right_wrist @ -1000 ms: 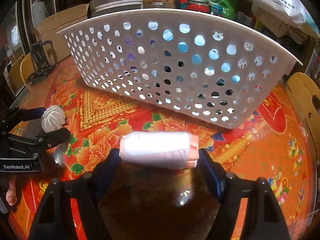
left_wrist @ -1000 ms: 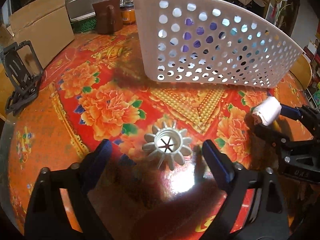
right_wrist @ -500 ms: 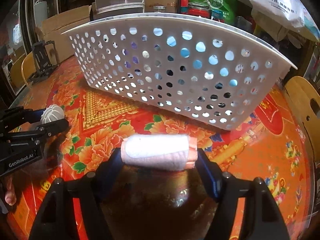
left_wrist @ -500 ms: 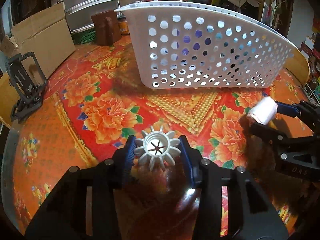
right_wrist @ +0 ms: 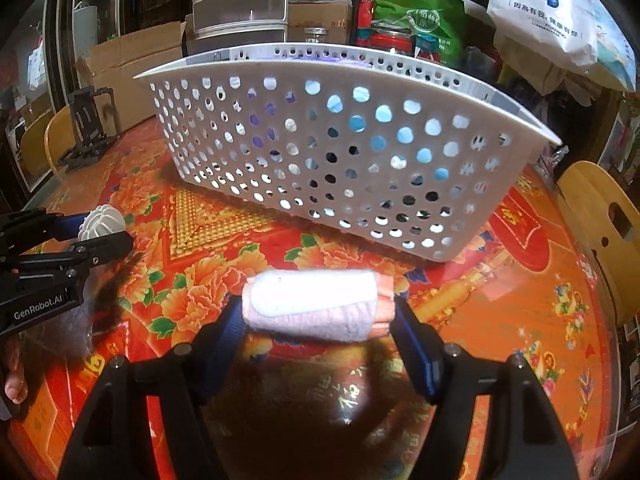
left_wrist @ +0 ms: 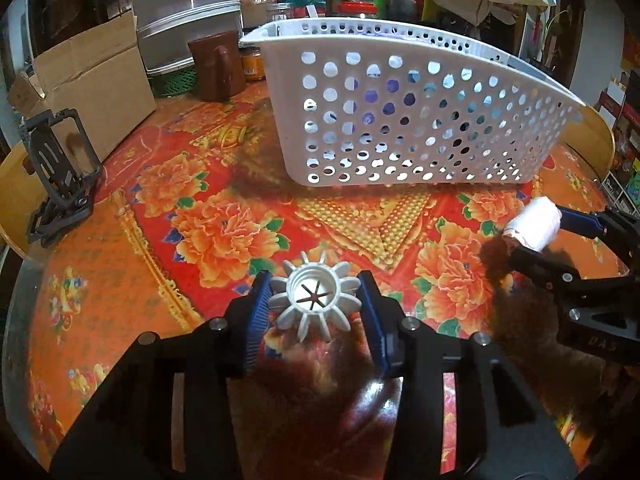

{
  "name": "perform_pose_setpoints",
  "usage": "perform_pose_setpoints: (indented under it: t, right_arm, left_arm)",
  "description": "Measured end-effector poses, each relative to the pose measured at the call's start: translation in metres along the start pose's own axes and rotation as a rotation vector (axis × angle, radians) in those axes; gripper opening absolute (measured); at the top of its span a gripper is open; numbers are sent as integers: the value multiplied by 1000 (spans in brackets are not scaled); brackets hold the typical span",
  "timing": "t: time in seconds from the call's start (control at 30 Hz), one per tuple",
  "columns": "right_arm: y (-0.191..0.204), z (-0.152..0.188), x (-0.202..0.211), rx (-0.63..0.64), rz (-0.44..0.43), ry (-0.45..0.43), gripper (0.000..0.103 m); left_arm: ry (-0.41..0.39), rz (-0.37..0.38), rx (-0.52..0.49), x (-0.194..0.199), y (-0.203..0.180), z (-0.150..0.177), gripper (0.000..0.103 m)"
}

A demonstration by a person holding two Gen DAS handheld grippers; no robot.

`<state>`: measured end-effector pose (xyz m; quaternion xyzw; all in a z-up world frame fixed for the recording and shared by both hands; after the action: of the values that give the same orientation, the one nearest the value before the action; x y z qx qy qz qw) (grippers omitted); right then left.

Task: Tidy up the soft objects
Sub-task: 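Carry the roll and ornament over the basket and open both tools inside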

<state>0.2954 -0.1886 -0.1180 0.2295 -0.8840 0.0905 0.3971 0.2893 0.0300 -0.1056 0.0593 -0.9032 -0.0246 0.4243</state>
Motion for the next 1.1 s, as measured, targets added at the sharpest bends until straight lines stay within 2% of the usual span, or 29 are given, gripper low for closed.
perform_pose_setpoints:
  t: [0.4, 0.6, 0.77, 0.9, 1.0, 1.1]
  right_arm:
    - [-1, 9, 43, -8, -3, -89, 72]
    - [-6, -3, 93, 1, 3, -176, 72]
    - [-15, -38, 127, 10, 17, -236, 72]
    - [-32, -79, 128, -21, -10, -228, 72]
    - [-43, -110, 120, -22, -5, -224, 72]
    - [-48, -132, 107, -15, 5, -212, 72]
  left_arm:
    - [-58, 22, 24, 31, 4, 1, 40]
    - [-98, 42, 34, 65, 8, -12, 40]
    - [-135, 91, 28, 97, 10, -50, 40]
    - [-144, 103, 25, 109, 8, -94, 40]
    - [-131, 104, 32, 105, 4, -134, 41]
    - [-85, 115, 41, 87, -5, -171, 41]
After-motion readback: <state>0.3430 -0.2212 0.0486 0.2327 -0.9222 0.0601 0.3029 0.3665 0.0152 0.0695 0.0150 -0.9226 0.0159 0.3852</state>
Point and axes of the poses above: each gripper's, at about its wrist camera, not at the fingertips, and x roughly against the way its jaws point, y to its left, z to its underside, the point moved 1 cm from there along -x, roughly the way its jaws point, and after that the axes turned 7 degrees about -z, right-handed, at the moved point
